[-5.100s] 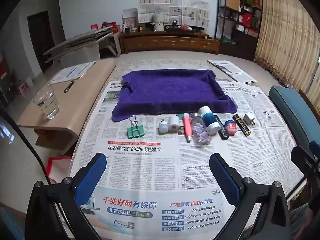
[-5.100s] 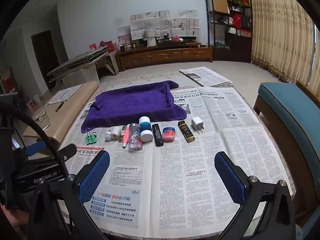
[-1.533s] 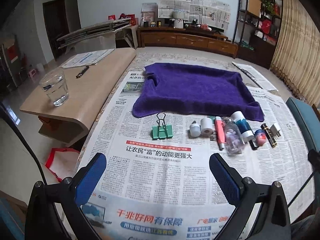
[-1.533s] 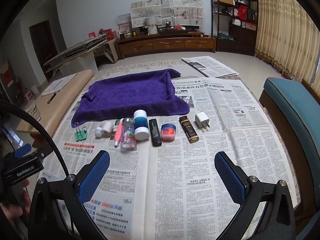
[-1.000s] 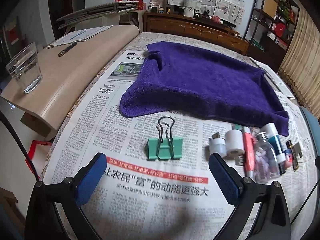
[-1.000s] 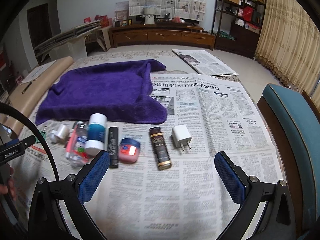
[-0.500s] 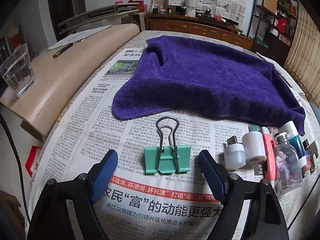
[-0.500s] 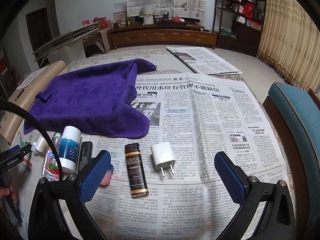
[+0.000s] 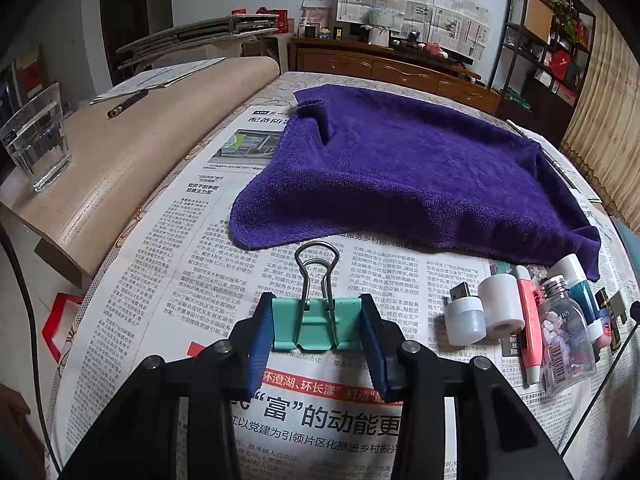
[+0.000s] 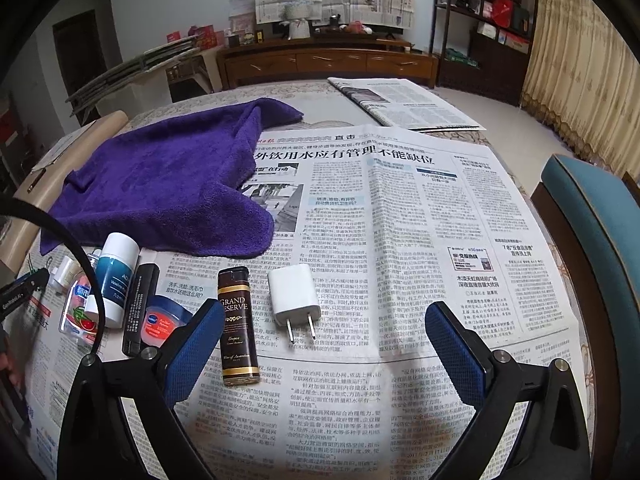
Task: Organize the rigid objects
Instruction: 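Grasp the green binder clip with the left tool while the right tool grasps the white charger plug, then carry the clip with the left tool onto the purple towel while the right tool places the plug beside it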
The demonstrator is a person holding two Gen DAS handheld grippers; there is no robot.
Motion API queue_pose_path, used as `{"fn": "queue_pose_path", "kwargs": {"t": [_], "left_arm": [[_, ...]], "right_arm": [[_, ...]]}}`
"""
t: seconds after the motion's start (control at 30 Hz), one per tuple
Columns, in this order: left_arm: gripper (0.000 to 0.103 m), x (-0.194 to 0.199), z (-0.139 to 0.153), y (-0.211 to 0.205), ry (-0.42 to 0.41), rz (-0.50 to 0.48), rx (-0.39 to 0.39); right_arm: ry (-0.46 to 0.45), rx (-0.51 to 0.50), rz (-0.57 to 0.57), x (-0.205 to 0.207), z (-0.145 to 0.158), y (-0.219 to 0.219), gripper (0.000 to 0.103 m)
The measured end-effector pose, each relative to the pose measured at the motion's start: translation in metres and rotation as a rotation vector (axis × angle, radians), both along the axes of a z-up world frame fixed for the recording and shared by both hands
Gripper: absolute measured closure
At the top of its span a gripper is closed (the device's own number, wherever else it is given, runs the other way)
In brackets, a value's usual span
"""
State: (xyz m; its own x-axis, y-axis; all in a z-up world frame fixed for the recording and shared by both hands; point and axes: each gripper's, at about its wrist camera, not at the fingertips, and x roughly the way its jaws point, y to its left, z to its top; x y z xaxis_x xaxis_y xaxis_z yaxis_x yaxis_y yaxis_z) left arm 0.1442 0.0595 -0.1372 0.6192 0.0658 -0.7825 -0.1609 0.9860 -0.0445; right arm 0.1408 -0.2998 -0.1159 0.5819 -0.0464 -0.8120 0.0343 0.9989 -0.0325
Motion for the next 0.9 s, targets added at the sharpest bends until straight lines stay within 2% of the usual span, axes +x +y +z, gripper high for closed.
{"fn": "queue_pose_path", "kwargs": {"t": [0.13, 0.2, 0.33, 0.47, 0.57, 0.67, 0.9], "left_arm": [[0.064, 0.001, 0.0, -0.001, 0.005, -0.003, 0.017], [0.064, 0.001, 0.0, -0.002, 0.006, -0.004, 0.02], [0.064, 0.001, -0.001, -0.002, 0.008, -0.007, 0.024], [0.064, 0.001, 0.0, -0.003, 0.006, -0.01, 0.021], [0.064, 0.001, 0.0, -0.002, 0.002, -0.015, 0.008], [0.064, 0.002, 0.0, -0.001, 0.001, -0.015, 0.005], [0.064, 0.002, 0.004, 0.005, 0.001, -0.019, -0.043]], "right_arm": [[0.015, -0.023, 0.004, 0.011, -0.007, 0.0, 0.015], [0.034, -0.029, 0.0, 0.018, -0.013, -0.002, 0.026], [0.076, -0.03, 0.038, 0.027, -0.027, 0.003, 0.042], [0.065, -0.027, 0.08, 0.027, -0.028, 0.009, 0.053], [0.048, -0.027, 0.121, 0.023, -0.028, 0.013, 0.067], [0.04, -0.018, 0.133, 0.02, -0.027, 0.016, 0.074], [0.05, 0.067, 0.091, 0.018, -0.02, 0.003, 0.074]]}}
